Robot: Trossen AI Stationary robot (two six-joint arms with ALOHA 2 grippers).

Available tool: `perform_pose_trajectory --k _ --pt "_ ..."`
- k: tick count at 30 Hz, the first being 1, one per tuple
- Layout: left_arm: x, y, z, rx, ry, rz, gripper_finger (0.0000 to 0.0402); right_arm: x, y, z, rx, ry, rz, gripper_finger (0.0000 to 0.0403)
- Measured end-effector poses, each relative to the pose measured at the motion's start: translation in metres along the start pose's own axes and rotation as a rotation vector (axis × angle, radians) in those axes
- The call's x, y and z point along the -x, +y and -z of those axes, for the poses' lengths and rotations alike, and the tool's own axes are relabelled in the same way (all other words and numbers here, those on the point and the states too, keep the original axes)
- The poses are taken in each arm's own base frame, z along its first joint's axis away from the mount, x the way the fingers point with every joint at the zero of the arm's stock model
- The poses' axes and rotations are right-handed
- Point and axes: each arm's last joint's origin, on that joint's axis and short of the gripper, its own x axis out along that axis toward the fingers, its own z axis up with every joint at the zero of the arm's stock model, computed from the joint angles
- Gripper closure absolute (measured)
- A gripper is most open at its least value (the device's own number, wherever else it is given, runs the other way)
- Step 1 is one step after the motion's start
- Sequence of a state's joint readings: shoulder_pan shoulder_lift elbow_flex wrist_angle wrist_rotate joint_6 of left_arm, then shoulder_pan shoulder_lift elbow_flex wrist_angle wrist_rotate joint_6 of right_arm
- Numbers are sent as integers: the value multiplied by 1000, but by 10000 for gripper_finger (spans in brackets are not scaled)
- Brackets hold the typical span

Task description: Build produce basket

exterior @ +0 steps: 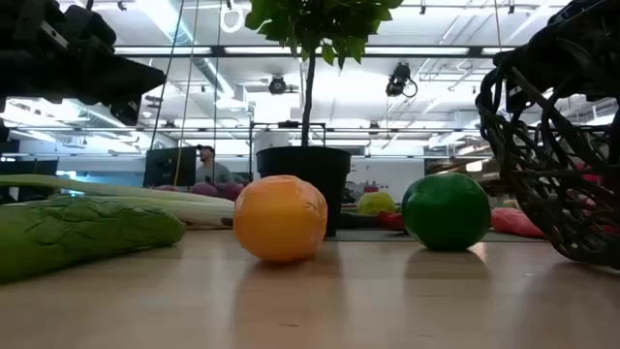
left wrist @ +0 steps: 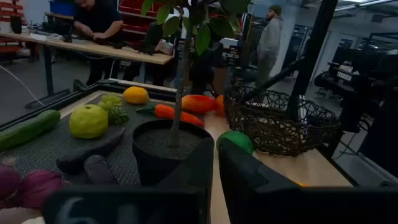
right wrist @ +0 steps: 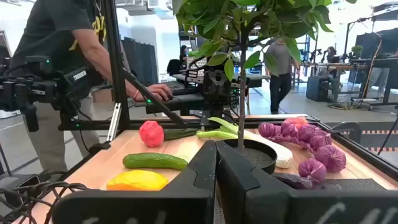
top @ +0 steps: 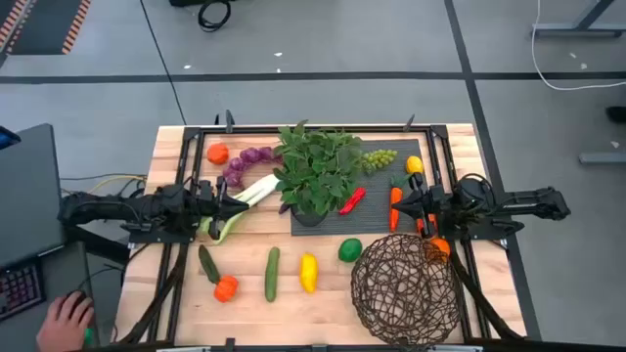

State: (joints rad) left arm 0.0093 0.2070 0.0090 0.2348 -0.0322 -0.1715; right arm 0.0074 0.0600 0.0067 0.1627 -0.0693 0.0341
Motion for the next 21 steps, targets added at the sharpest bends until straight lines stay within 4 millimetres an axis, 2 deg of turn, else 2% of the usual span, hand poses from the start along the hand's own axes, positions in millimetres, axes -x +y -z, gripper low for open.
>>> perform_pose_trajectory --k 11,21 --pt "0 0 0 0 0 0 376 0 0 0 0 0 0 386" --pt "0 0 0 0 0 0 367 0 0 0 0 -1 0 386"
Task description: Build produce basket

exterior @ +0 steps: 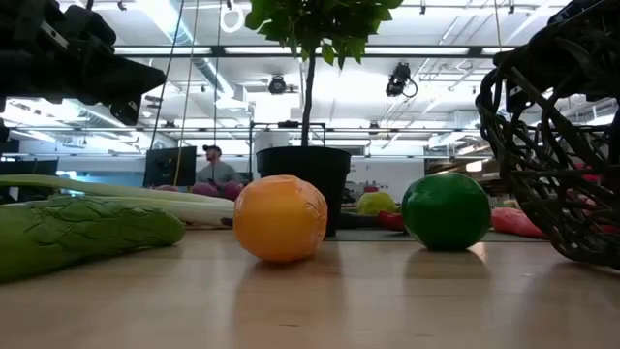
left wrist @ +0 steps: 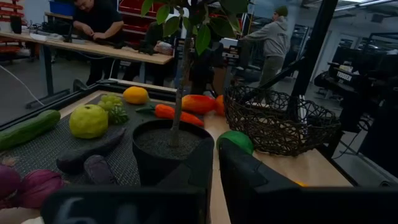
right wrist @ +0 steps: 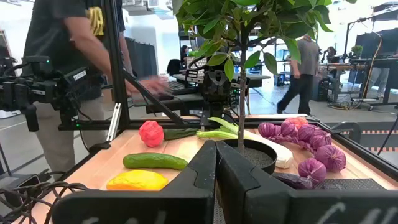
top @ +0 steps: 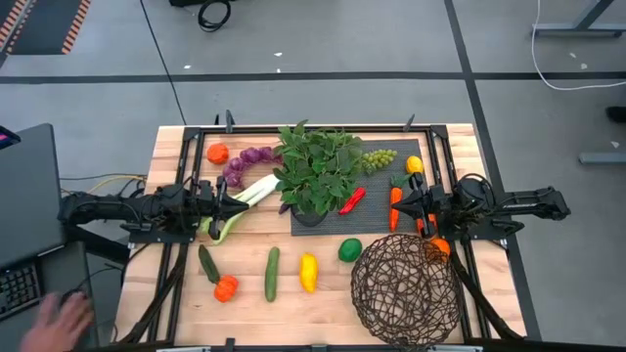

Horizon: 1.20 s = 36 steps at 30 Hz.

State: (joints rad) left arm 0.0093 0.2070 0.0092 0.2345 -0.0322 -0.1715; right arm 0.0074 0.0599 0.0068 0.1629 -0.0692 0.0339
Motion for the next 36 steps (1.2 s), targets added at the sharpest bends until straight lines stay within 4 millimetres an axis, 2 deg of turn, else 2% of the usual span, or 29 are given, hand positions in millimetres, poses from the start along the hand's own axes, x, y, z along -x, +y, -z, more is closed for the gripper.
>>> perform_pose_trajectory --k 26,36 --pt "0 0 0 0 0 0 376 0 0 0 0 0 0 386" --pt "0 0 0 0 0 0 366 0 0 0 0 0 0 386"
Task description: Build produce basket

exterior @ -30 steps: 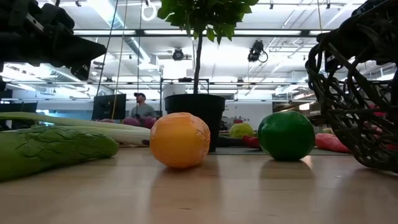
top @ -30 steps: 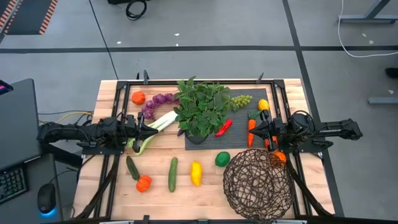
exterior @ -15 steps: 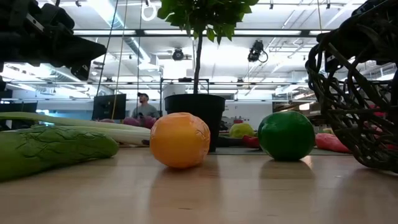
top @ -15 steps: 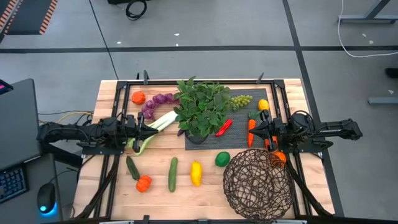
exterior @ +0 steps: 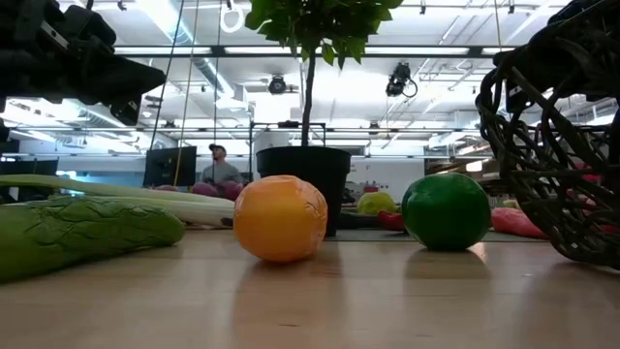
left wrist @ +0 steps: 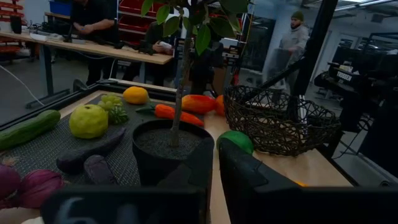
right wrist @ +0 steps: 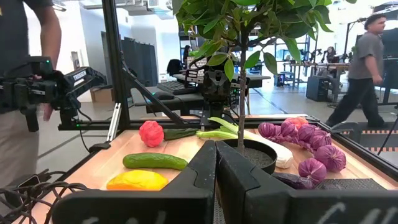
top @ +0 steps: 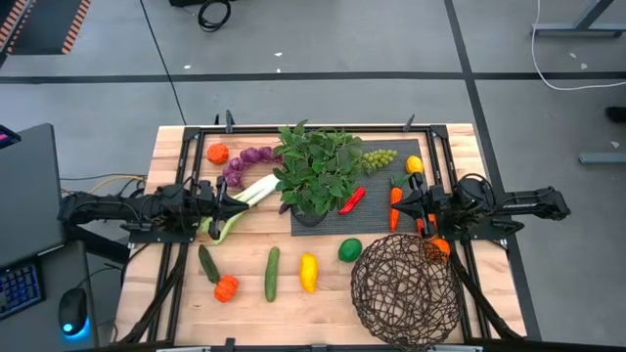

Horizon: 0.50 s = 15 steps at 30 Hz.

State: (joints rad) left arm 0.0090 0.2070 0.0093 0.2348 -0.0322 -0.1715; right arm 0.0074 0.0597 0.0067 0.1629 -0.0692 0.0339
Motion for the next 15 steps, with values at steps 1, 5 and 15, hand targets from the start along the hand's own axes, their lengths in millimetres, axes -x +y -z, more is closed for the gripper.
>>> perform_pose_trajectory --k 1,5,15 --pt "0 0 0 0 0 0 367 0 0 0 0 0 0 386" --pt "0 0 0 0 1 0 373 0 0 0 0 0 0 386" --pt "0 0 -1 0 -6 1 368 0 0 0 0 0 0 386"
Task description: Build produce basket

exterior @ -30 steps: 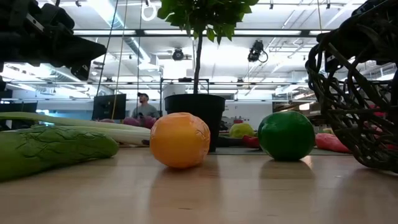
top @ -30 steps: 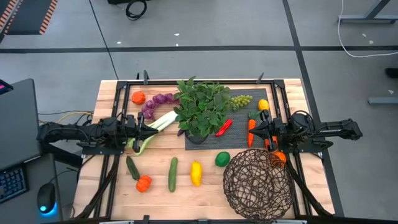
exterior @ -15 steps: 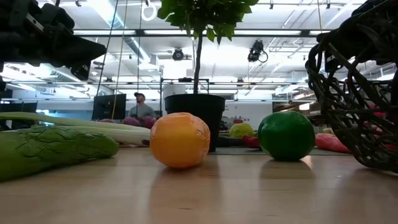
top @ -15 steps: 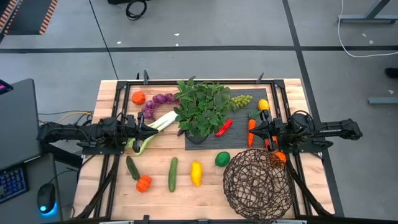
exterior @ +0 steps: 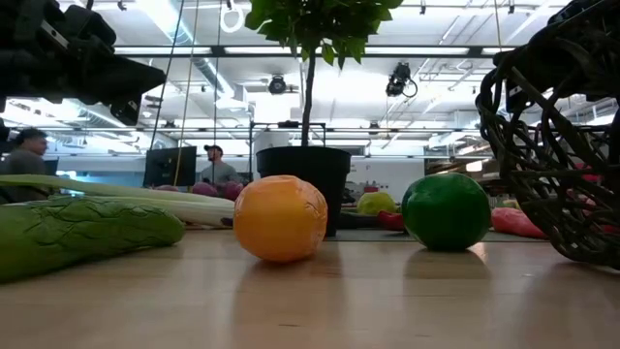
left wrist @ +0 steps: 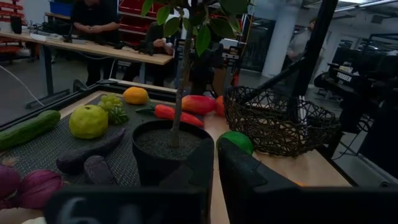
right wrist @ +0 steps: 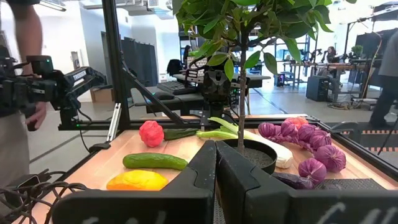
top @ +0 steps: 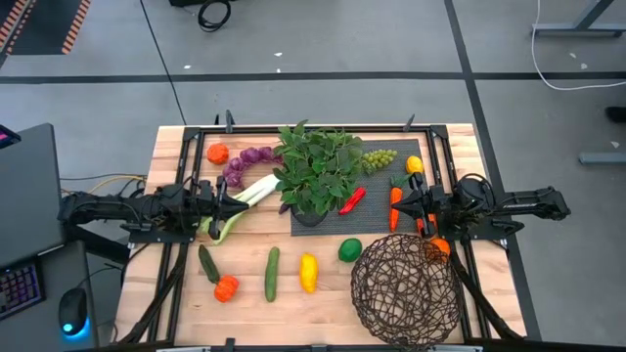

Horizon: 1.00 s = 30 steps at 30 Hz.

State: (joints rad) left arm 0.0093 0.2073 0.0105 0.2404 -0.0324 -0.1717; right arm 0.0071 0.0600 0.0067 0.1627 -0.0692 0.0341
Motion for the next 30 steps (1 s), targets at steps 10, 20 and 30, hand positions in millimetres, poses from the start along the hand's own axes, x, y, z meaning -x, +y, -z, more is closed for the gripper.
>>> perform_pose_trajectory --k 10,20,30 --pt "-4 -3 -21 17 8 -10 373 0 0 0 0 0 0 386" --pt "-47 -19 -107 27 103 -45 364 0 0 0 0 0 0 386" --pt "-81 -34 -184 45 -13 -23 373 0 0 0 0 -1 1 386"
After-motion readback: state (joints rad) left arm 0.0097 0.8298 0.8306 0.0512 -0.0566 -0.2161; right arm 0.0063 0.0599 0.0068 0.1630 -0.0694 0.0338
